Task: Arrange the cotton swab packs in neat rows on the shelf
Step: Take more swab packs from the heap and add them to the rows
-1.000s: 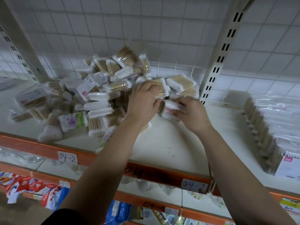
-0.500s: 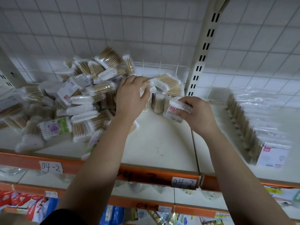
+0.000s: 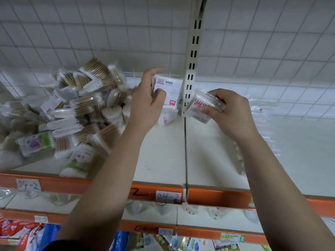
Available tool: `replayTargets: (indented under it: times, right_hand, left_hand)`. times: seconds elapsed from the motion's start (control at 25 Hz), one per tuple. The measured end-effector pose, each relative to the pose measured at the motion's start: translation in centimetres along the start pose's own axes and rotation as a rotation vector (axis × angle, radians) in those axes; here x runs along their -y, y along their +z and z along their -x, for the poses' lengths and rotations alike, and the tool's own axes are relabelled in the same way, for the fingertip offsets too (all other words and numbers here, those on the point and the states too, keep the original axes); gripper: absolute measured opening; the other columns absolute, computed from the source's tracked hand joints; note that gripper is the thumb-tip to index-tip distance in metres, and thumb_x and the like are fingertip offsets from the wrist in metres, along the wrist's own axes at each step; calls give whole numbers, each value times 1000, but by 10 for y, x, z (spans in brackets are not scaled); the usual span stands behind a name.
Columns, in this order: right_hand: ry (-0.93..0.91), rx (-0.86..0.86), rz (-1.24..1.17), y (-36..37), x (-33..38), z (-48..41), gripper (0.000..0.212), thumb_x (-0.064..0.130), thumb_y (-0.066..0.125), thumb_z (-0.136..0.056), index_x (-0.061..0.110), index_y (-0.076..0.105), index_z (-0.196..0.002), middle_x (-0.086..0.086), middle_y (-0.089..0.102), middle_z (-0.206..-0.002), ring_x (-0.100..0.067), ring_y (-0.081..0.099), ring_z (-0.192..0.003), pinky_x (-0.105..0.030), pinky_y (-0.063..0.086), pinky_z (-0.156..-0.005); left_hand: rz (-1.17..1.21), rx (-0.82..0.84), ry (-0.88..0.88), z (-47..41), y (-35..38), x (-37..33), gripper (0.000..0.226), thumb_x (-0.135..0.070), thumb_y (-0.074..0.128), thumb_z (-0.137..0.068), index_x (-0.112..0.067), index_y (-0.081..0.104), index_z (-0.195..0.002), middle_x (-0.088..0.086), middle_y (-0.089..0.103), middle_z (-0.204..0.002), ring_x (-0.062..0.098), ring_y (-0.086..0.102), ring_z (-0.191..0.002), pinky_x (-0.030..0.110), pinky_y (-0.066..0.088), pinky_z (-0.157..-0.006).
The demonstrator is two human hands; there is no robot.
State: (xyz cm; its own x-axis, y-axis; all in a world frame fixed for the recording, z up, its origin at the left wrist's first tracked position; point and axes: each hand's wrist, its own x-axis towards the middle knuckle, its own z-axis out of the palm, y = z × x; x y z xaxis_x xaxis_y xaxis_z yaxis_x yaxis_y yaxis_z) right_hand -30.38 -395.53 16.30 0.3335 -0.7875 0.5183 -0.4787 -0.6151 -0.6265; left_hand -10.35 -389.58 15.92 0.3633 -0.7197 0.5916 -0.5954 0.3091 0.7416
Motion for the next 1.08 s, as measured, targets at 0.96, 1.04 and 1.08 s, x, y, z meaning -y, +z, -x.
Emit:
replayTargets:
  times: [0.96,1.04,1.08]
  right_hand:
    - [119,77,119,-137,-219,-4,24,15,72,-79,14,61,-100,-7,61,-97,-20,52,-85,-17,32,-65]
    - [92,108,121,-129,-228,-4,27,9,71,-79,11,64,-105,-8,57,-98,-20,52,-85,-13,31,-68]
    - [75,117,117,-126,-230,-4,27,5,70,-79,9,65,-105,-7,55,-97,-22,53,-85,-14,31,-70]
  left_hand:
    - [28,57,-23,5,198,-94,46,-13,82,-68,-26,58,-105,-19,61,-94,-3,55,-77,9,42,-71]
    - [-16,16,-12,6,202,-92,46,-15,85,-64,-25,60,-102,-13,58,-99,-6,53,-74,8,40,-70]
    - [-47,2,11,5,203,-90,44,-15,86,-63,-23,62,-99,-9,56,-103,-7,53,-77,6,39,-71]
